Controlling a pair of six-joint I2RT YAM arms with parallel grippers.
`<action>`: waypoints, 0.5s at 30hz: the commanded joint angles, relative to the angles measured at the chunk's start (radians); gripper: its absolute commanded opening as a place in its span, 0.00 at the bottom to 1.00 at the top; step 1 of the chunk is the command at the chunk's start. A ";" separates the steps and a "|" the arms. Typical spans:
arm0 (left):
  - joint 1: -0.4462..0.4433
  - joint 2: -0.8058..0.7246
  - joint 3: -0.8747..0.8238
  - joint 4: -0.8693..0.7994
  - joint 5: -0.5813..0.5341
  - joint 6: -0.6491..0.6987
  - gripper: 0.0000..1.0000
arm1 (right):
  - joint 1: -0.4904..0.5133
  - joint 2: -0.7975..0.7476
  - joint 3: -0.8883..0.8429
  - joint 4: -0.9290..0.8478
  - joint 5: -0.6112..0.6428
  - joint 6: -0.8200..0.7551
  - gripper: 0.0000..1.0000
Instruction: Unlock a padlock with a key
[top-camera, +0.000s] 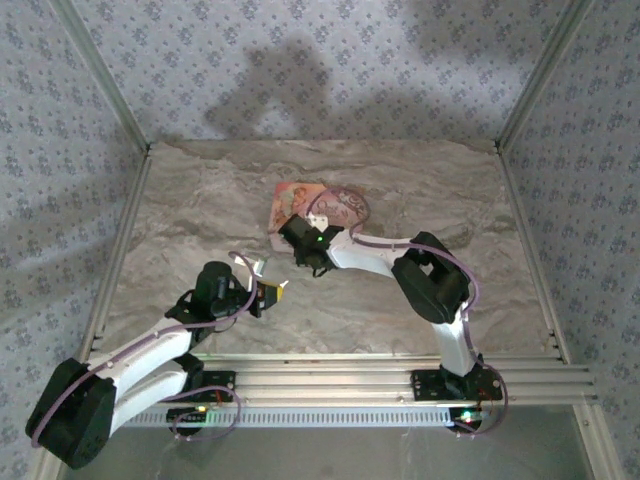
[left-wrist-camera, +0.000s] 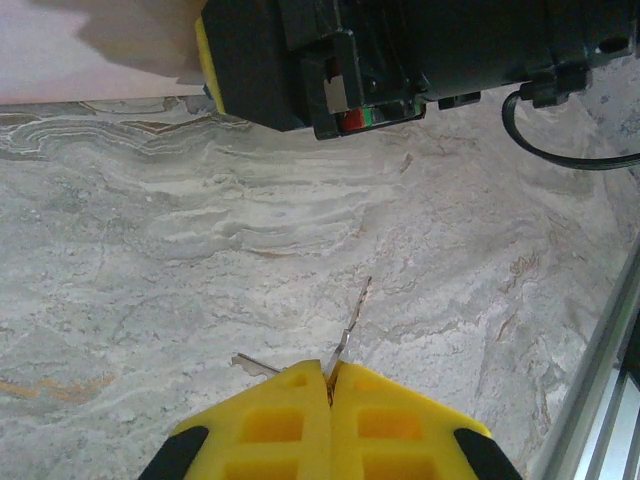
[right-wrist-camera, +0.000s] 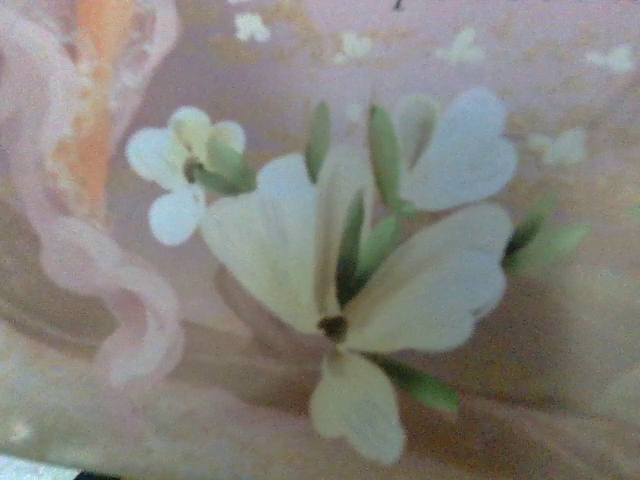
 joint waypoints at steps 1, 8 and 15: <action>0.004 -0.003 0.011 0.000 -0.001 0.024 0.00 | -0.020 -0.042 0.029 -0.002 -0.114 0.020 0.00; 0.051 0.067 0.042 0.114 0.104 0.014 0.00 | -0.100 -0.172 -0.008 -0.024 -0.376 0.003 0.00; 0.081 0.138 0.107 0.167 0.203 0.039 0.00 | -0.182 -0.272 -0.056 -0.012 -0.587 0.001 0.00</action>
